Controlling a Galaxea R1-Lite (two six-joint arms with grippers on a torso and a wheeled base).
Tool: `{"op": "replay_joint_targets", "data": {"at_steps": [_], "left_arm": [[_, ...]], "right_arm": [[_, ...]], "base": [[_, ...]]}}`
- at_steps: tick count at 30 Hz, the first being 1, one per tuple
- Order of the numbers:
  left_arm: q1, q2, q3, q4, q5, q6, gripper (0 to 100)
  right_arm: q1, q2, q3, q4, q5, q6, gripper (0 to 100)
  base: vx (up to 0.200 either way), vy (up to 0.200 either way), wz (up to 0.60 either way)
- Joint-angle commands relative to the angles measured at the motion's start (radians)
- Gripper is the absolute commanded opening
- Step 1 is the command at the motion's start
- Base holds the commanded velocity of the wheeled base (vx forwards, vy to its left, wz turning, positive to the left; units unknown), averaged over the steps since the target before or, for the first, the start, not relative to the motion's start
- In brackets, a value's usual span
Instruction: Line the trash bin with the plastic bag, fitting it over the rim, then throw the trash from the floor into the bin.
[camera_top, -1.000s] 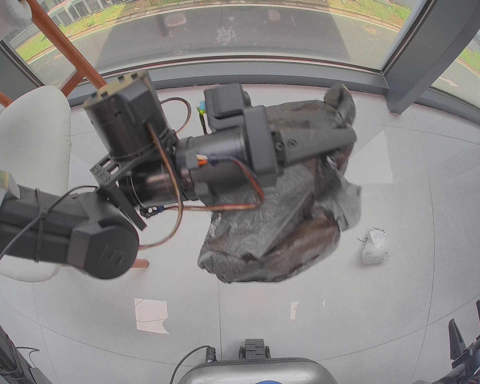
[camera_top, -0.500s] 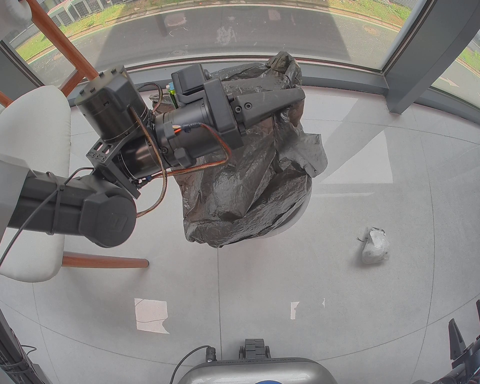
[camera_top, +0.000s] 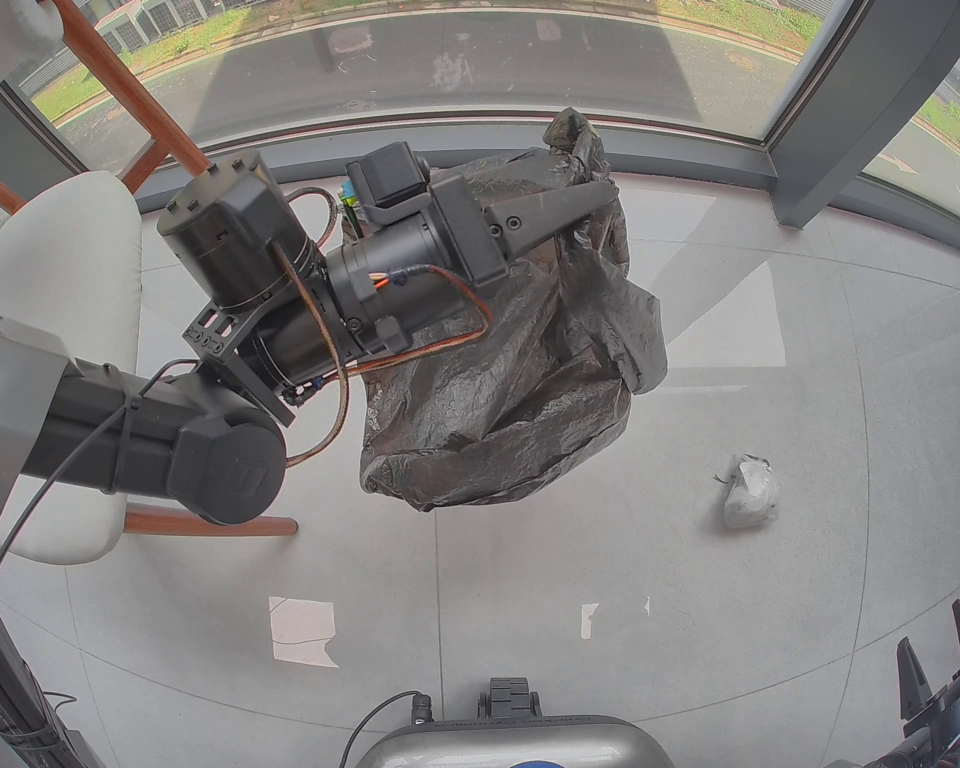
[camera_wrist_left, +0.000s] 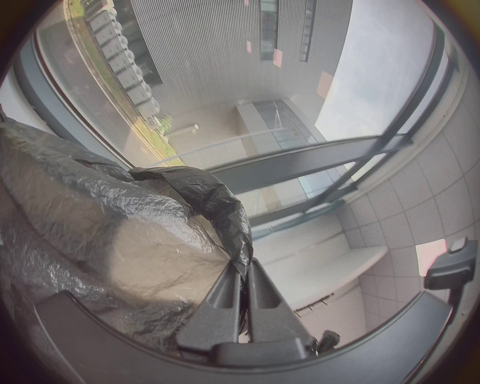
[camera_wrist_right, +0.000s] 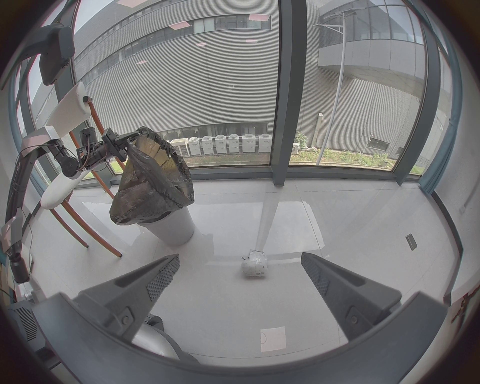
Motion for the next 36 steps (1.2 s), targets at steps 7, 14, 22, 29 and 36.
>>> {"op": "replay_joint_targets", "data": {"at_steps": [7, 14, 22, 29, 36], "left_arm": [[-0.056, -0.072, 0.020, 0.068, 0.084, 0.011, 0], [-0.051, -0.070, 0.031, 0.068, 0.086, 0.022, 0], [-0.053, -0.061, 0.049, 0.068, 0.084, 0.045, 0], [-0.056, -0.063, 0.048, 0.077, 0.040, 0.046, 0], [-0.054, -0.060, 0.044, 0.078, 0.035, 0.046, 0]], "right_arm": [[0.000, -0.016, 0.018, 0.001, 0.023, -0.019, 100], [0.000, -0.016, 0.018, -0.001, 0.019, -0.019, 100], [0.006, 0.024, 0.018, 0.001, 0.020, -0.017, 100], [0.008, 0.022, 0.018, 0.001, 0.020, -0.017, 100], [0.000, -0.012, 0.018, 0.001, 0.023, -0.030, 100]], "base": [[0.000, 0.000, 0.00], [0.000, 0.000, 0.00], [0.000, 0.000, 0.00], [0.000, 0.000, 0.00], [0.000, 0.000, 0.00]]}}
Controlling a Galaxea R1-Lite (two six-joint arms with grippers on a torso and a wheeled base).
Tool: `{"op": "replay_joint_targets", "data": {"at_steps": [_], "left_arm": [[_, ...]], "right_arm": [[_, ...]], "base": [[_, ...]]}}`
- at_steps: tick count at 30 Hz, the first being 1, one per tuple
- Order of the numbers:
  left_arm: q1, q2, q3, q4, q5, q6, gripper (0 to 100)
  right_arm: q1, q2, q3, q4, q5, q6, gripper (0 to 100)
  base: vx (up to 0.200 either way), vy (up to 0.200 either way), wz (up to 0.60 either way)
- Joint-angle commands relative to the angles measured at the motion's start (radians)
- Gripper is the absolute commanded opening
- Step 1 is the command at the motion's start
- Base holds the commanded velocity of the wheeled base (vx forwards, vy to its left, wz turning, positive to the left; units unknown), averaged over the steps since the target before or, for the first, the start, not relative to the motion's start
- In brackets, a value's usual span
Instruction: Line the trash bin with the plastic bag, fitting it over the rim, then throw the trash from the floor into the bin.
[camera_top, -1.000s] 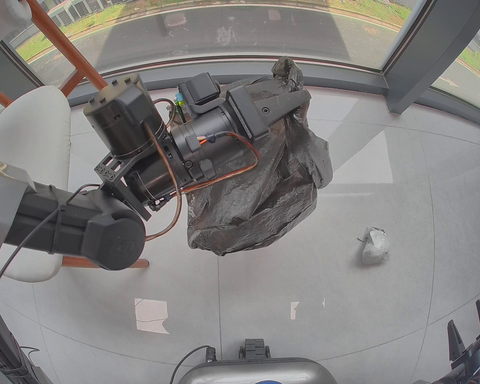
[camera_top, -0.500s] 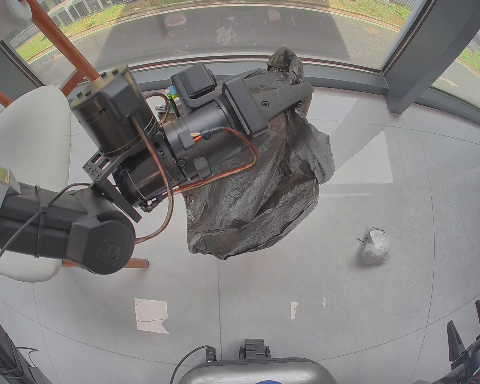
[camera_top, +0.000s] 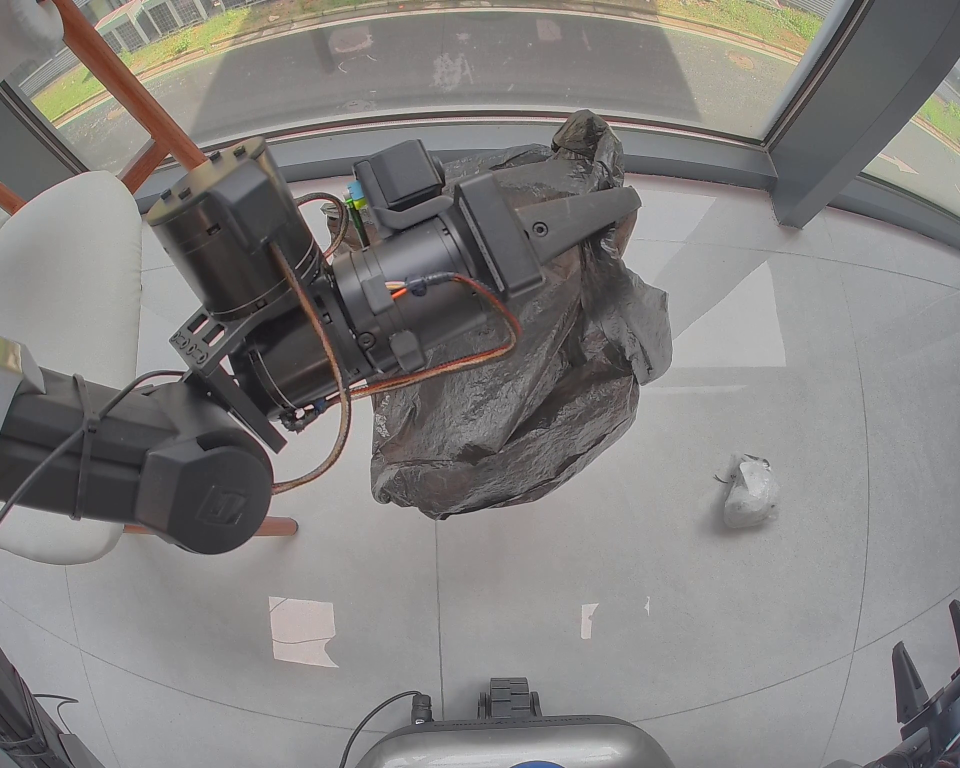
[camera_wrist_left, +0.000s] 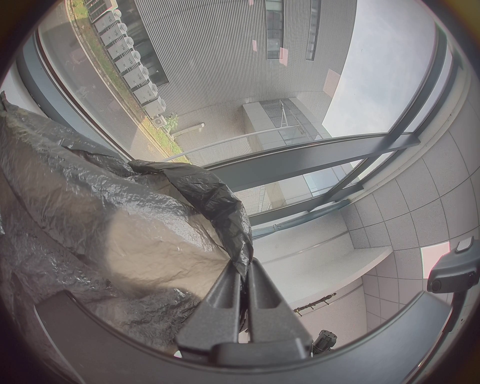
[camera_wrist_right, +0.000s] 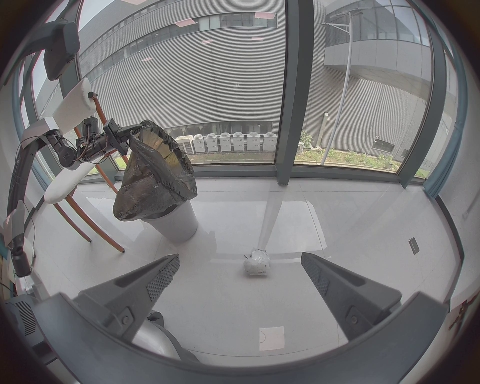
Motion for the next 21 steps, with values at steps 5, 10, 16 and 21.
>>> {"op": "replay_joint_targets", "data": {"at_steps": [5, 10, 16, 21], "left_arm": [[0.003, 0.008, -0.002, 0.000, 0.000, 0.000, 0], [0.003, 0.026, -0.007, -0.003, 0.002, 0.000, 0], [0.007, 0.032, -0.005, -0.008, 0.012, 0.003, 0], [0.006, 0.038, -0.005, -0.008, 0.008, 0.019, 0]], "right_arm": [[0.000, 0.079, -0.151, -0.033, 0.003, -0.041, 100], [0.060, 0.312, -0.277, -0.067, 0.081, -0.016, 100], [0.155, 0.453, -0.383, -0.070, 0.143, 0.010, 100], [0.226, 0.583, -0.502, -0.070, 0.209, 0.129, 100]], "base": [[0.000, 0.000, 0.00], [0.000, 0.000, 0.00], [0.000, 0.000, 0.00], [0.000, 0.000, 0.00]]}}
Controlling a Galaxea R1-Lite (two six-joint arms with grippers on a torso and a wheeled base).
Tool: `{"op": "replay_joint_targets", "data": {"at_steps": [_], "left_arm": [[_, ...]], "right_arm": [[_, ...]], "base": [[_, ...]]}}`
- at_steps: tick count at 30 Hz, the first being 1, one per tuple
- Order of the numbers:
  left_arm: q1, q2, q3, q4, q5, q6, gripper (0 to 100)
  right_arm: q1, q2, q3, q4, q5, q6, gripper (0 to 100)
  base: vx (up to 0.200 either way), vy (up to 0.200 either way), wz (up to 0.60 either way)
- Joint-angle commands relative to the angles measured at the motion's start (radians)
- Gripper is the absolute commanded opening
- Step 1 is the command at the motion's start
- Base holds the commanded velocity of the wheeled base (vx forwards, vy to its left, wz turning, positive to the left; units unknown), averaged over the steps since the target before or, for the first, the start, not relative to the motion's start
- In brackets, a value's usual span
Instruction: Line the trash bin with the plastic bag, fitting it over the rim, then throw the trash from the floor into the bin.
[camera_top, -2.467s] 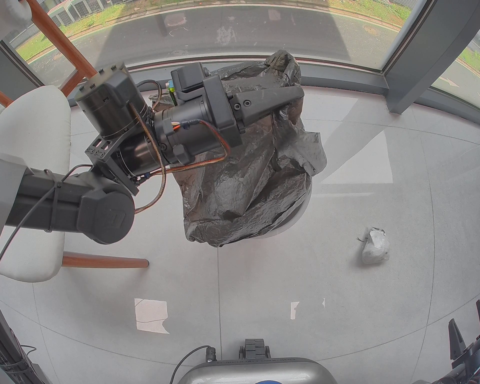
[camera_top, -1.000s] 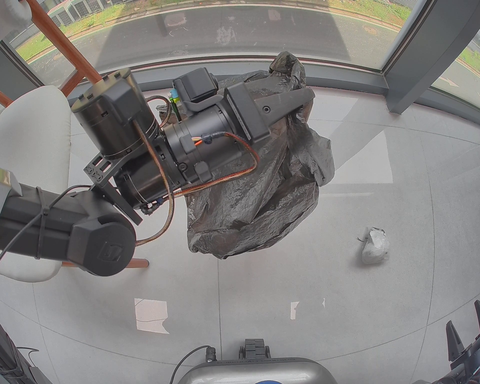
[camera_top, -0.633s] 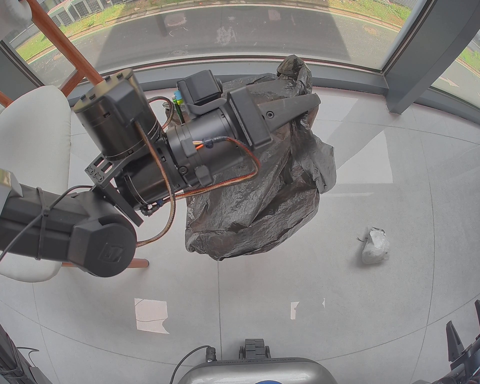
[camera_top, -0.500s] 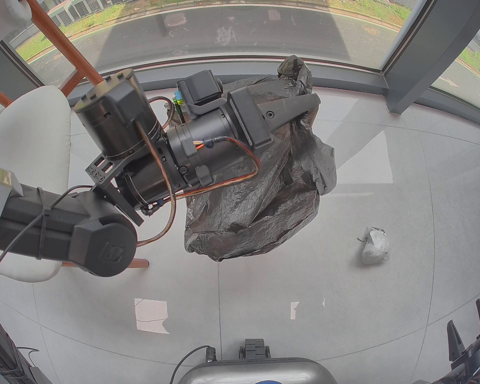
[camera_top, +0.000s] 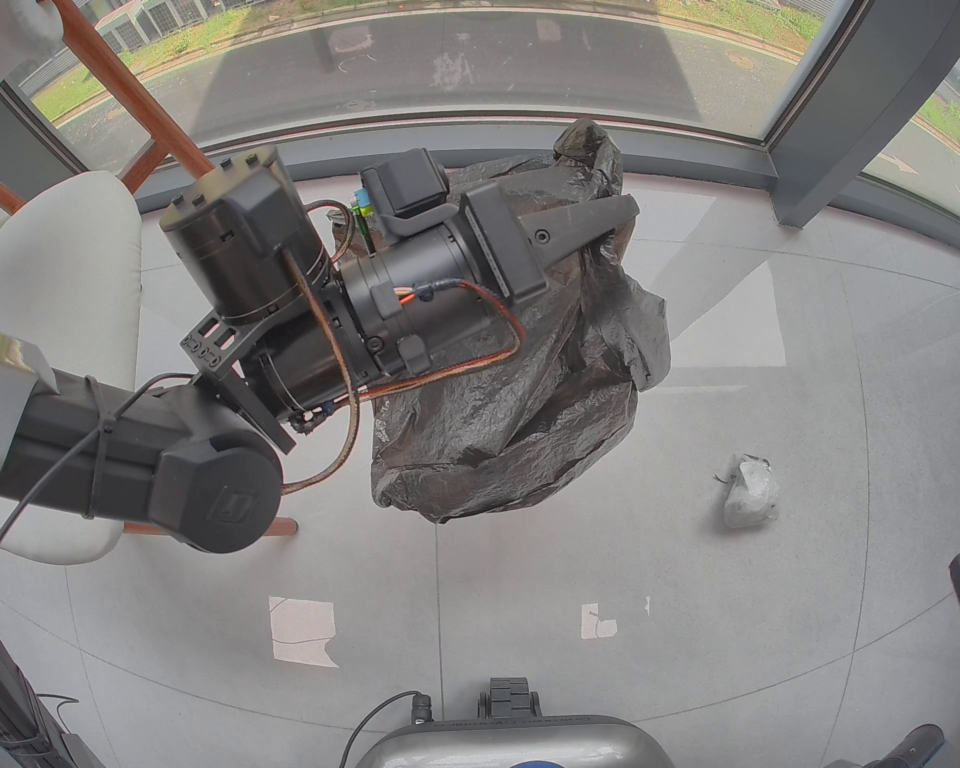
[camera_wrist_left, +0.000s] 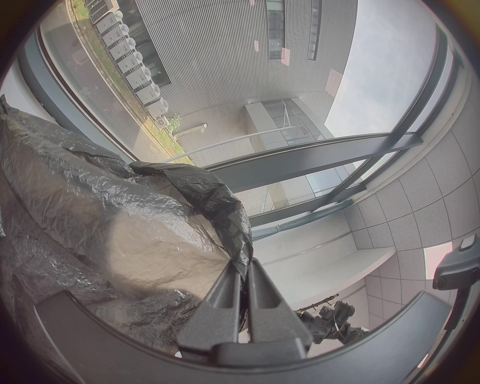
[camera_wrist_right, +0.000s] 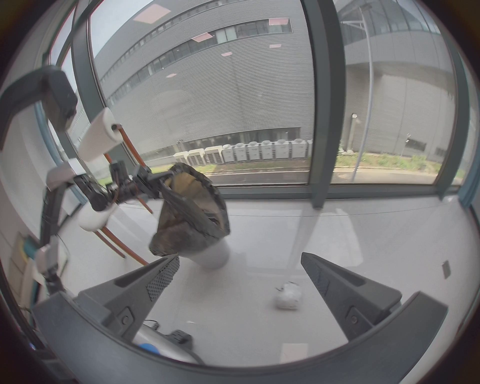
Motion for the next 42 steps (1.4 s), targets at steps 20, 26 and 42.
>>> {"op": "replay_joint_targets", "data": {"at_steps": [20, 26, 42], "left_arm": [[0.036, 0.047, -0.077, 0.012, -0.069, 0.034, 0], [0.036, 0.010, -0.094, 0.015, -0.070, 0.028, 0], [0.034, -0.036, -0.100, 0.060, -0.070, 0.026, 0]], "right_arm": [[0.509, 0.798, -0.447, 0.005, 0.070, 0.439, 100], [0.733, 0.856, -0.437, 0.010, 0.067, 0.452, 100], [0.913, 1.040, -0.372, -0.035, 0.057, 0.481, 0]], "base": [[0.000, 0.000, 0.00], [0.000, 0.000, 0.00], [0.000, 0.000, 0.00]]}}
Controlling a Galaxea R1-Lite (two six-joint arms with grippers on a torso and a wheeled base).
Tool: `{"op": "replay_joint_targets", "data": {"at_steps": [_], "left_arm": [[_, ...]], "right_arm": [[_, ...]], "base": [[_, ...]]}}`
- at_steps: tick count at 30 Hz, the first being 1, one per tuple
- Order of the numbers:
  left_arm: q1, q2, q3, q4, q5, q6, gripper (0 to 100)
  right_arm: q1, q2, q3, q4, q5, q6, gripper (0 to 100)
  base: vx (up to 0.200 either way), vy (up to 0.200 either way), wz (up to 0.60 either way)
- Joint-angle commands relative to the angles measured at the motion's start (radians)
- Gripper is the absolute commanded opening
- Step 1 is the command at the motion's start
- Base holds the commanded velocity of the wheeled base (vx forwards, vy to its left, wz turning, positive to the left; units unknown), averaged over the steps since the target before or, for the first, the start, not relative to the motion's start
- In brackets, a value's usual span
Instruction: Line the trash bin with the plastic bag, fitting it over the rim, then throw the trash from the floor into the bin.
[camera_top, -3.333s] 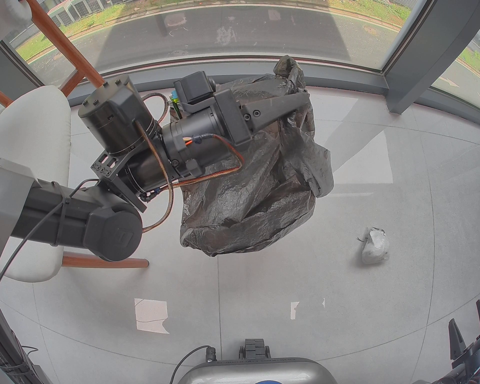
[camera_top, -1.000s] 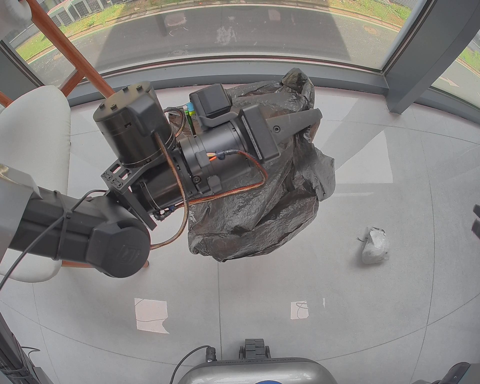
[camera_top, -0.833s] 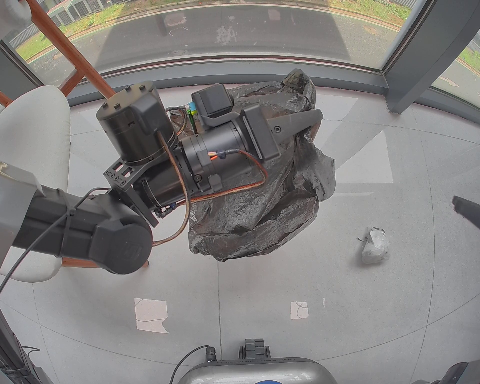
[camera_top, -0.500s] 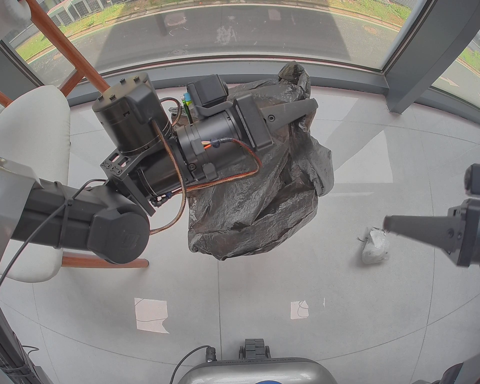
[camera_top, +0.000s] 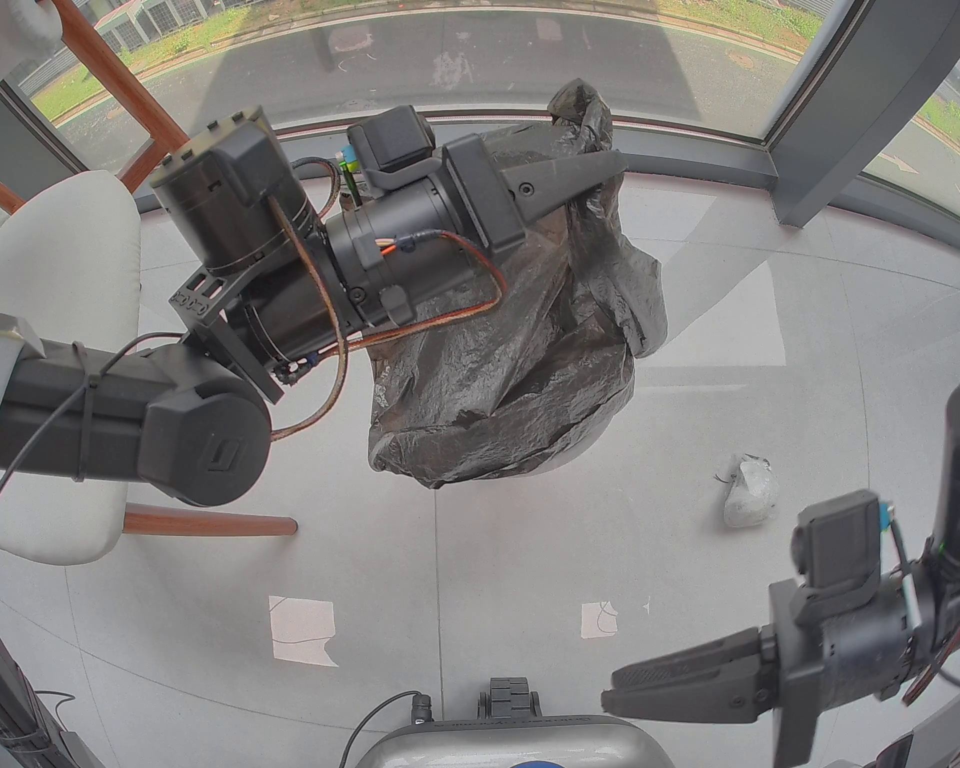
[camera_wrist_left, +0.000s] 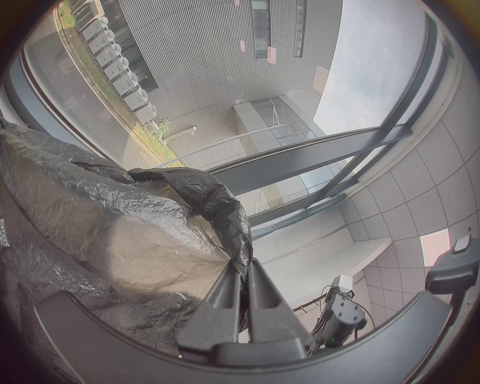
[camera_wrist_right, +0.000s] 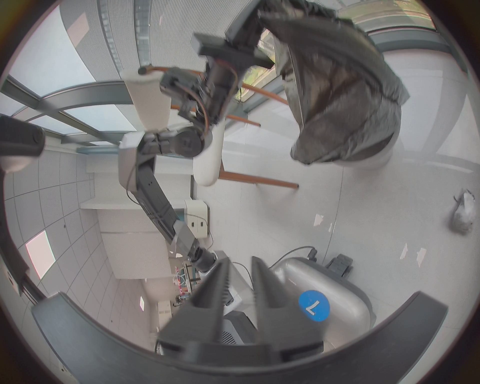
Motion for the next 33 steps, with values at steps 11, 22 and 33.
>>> {"op": "replay_joint_targets", "data": {"at_steps": [11, 22, 33], "left_arm": [[-0.003, -0.029, 0.005, 0.004, -0.002, 0.000, 0], [-0.010, -0.027, 0.027, 0.000, 0.000, 0.004, 0], [-0.010, -0.019, 0.027, -0.003, 0.000, 0.004, 0]], "right_arm": [[0.009, 0.411, -0.213, -0.182, 0.007, 0.092, 0], [0.040, 0.650, -0.426, -0.285, -0.047, 0.080, 0], [-0.055, 0.704, -0.466, -0.291, -0.180, -0.133, 0]], "base": [[0.000, 0.000, 0.00], [0.000, 0.000, 0.00], [0.000, 0.000, 0.00]]}}
